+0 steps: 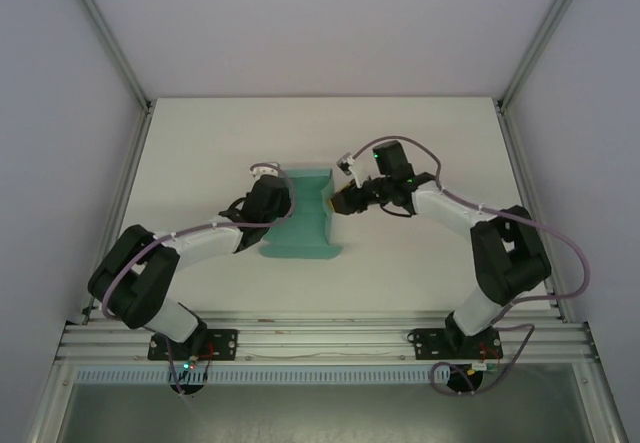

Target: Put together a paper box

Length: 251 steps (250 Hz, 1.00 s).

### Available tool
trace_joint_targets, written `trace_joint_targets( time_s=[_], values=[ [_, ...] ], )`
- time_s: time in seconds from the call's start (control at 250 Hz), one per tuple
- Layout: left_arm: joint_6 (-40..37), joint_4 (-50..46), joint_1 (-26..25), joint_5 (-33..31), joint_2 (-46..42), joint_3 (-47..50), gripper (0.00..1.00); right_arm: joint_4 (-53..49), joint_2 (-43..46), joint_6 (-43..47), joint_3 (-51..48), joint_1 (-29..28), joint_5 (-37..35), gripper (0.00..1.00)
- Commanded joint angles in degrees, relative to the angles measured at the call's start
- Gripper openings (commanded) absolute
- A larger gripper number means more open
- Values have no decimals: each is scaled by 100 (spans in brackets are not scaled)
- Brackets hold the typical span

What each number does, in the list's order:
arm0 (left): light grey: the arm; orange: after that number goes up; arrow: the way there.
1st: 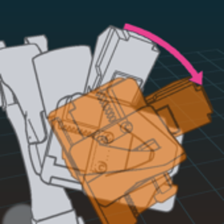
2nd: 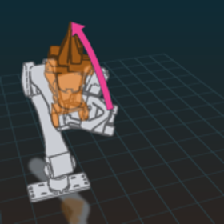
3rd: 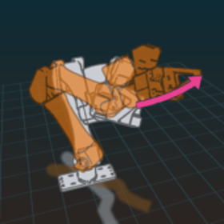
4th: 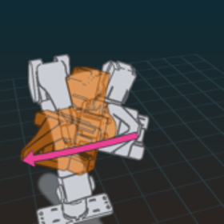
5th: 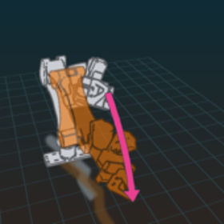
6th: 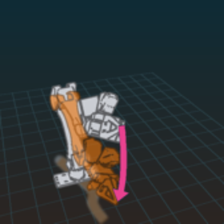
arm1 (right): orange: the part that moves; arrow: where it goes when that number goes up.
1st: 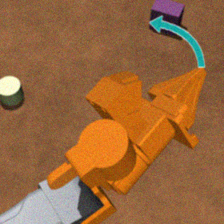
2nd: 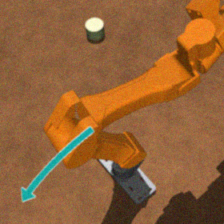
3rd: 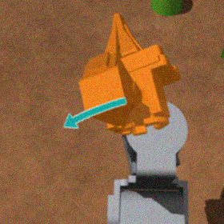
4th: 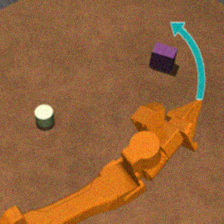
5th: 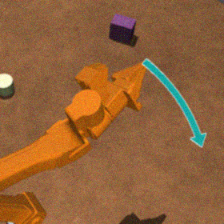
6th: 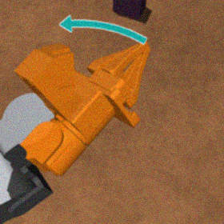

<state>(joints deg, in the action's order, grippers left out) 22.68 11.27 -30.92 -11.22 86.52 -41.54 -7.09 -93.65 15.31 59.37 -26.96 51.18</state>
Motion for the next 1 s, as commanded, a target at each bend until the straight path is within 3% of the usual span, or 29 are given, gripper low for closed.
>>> trace_joint_targets(
  time_s=[0.0, 0.14, 0.292, 0.5, 0.636, 0.883, 0.999],
  values=[
    [94, 18, -50, -45, 46, -189, 0, 540, -170, -719, 306, -101, -642, 41],
    [180, 49, -64, -90, 123, -216, 0, 1165, -349, -1692, 437, -173, -818, 41],
    [187, 125, -81, 36, 144, -219, 0, 982, -554, -1498, 627, -440, -1530, 45],
    [160, 228, -81, 252, 145, -197, 0, 744, -829, -1085, 788, -494, -1670, 47],
    [102, 218, -83, 270, 176, -182, 0, 637, -935, -1024, 824, -517, -2544, 47],
    [105, 38, -84, 278, 449, -337, 0, 1211, -1119, -1082, 578, -775, -3865, 33],
    [131, 10, -84, 271, 577, -371, 0, 1592, -1242, -1297, 434, -824, -4108, 38]
  ],
)
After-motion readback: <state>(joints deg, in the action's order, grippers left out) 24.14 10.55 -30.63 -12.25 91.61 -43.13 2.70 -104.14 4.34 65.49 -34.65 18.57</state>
